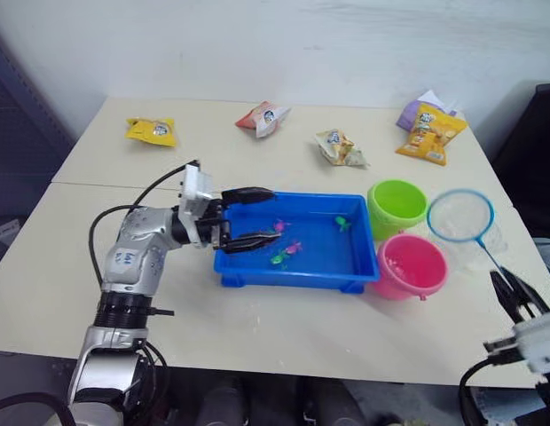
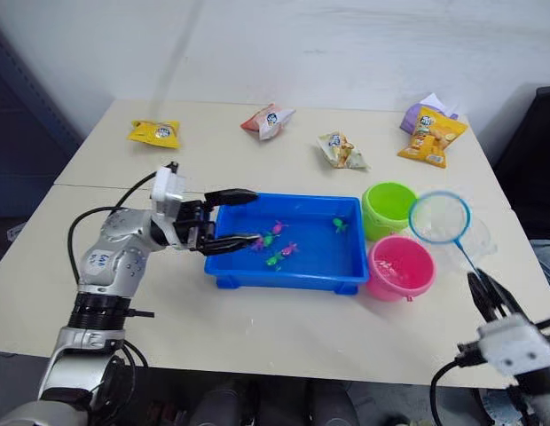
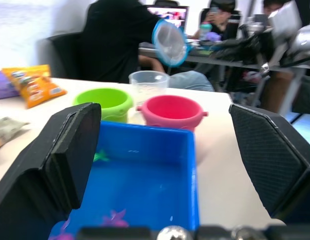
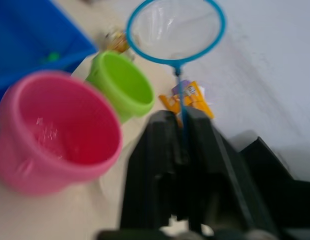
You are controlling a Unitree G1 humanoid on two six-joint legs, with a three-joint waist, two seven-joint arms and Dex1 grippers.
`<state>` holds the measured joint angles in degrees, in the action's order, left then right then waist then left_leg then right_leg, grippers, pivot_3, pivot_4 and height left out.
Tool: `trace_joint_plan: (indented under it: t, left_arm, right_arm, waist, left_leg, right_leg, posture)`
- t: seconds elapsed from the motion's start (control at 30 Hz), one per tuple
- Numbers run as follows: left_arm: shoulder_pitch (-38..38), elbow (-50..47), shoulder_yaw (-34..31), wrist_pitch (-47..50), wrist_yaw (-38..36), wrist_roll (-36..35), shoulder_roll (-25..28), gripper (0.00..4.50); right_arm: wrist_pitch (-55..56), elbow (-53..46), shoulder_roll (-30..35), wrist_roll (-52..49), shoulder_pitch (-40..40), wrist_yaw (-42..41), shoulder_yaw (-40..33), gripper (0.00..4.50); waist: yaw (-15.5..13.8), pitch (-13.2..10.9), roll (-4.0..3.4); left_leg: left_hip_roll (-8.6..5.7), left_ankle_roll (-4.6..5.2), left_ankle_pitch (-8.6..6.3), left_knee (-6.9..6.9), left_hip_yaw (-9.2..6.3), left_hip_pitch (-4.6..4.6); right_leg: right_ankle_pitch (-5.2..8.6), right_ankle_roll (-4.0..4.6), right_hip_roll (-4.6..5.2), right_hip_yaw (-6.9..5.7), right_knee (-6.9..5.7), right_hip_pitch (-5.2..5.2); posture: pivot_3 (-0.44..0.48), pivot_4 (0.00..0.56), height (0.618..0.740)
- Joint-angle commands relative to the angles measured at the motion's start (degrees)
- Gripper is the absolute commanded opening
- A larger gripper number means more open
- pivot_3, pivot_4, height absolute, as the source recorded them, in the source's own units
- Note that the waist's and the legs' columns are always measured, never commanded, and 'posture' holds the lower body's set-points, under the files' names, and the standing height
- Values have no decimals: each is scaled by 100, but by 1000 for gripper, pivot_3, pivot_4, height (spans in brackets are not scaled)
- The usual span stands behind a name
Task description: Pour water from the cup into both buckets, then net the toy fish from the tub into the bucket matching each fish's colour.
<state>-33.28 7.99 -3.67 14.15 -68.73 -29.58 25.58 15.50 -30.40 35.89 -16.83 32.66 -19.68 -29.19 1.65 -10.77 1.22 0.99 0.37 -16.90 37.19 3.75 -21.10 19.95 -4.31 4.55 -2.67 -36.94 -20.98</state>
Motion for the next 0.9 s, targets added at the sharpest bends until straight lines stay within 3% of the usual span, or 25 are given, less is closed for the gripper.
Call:
trace_joint_plan:
  t: [0.03, 0.17, 0.33, 0.6, 0.9]
  left_arm:
    - [43, 162, -349, -55, 145, -73, 201, 4411]
    - [184, 279, -651, -95, 279, -54, 504, 4411]
    - [548, 96, -674, -148, 100, 16, 865, 4411]
    - [1200, -523, -496, -47, -369, 83, 1502, 4411]
    - [1442, -819, -471, -110, -201, 98, 1481, 4411]
  right_arm:
    - [-1971, -878, 673, -1919, -625, -114, 428, 0]
    - [-3979, -1006, 1793, -2709, -1965, -243, 1297, 0]
    - [-4680, -497, 2452, -1769, -3265, -678, 2344, 0]
    - [-5053, 237, 2677, -765, -4584, -1665, 3465, 0]
    - [-4843, 1150, 2326, 606, -5837, -2502, 4642, 0]
  waist:
    - [-2, 0, 0]
    - [-12, -1, 2]
    - [-136, -1, 2]
    - [-143, -1, 2]
    - [-92, -1, 1]
  left_leg:
    - [0, 0, 0, 1, -4, 0]
    - [1, 11, -5, 3, -9, -8]
    - [-2, 10, -4, 2, -16, -50]
    - [-8, 24, -12, 24, -28, -93]
    - [-7, 22, -11, 24, -27, -93]
  right_leg:
    - [0, 0, 1, -2, -1, 0]
    - [1, 3, 3, -7, -6, -10]
    - [5, 9, 8, -16, 4, -44]
    - [3, 5, 21, -32, 18, -62]
    - [2, 5, 21, -32, 7, -70]
  posture:
    - [0, 150, 738]
    - [0, 150, 738]
    - [0, 150, 738]
    - [0, 150, 738]
    - [0, 150, 738]
